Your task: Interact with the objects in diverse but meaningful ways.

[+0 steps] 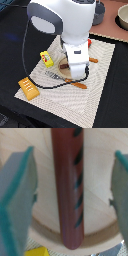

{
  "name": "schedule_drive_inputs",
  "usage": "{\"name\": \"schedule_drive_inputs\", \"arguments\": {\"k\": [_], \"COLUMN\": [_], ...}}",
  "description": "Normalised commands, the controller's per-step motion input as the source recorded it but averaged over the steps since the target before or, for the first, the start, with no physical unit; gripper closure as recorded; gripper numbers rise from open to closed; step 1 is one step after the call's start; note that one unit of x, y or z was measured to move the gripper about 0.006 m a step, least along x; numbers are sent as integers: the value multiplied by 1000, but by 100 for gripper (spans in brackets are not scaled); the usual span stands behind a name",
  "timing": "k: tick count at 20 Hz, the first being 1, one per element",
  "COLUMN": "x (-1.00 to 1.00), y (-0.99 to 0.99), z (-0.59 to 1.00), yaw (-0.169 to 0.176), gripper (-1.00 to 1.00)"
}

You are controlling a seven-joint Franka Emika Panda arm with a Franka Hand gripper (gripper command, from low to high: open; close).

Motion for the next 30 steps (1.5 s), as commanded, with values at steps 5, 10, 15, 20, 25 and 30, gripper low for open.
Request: {"name": "schedule_drive_inputs", "arguments": {"k": [5, 10, 15, 20, 25, 30], "x": [-19, 1, 28, -14, -72, -65], "y": [527, 650, 592, 479, 425, 514], "z": [1000, 640, 61, -82, -137, -145], "yaw": [54, 7, -88, -257, -259, -76], "gripper": [-100, -100, -100, -100, -100, -100]}}
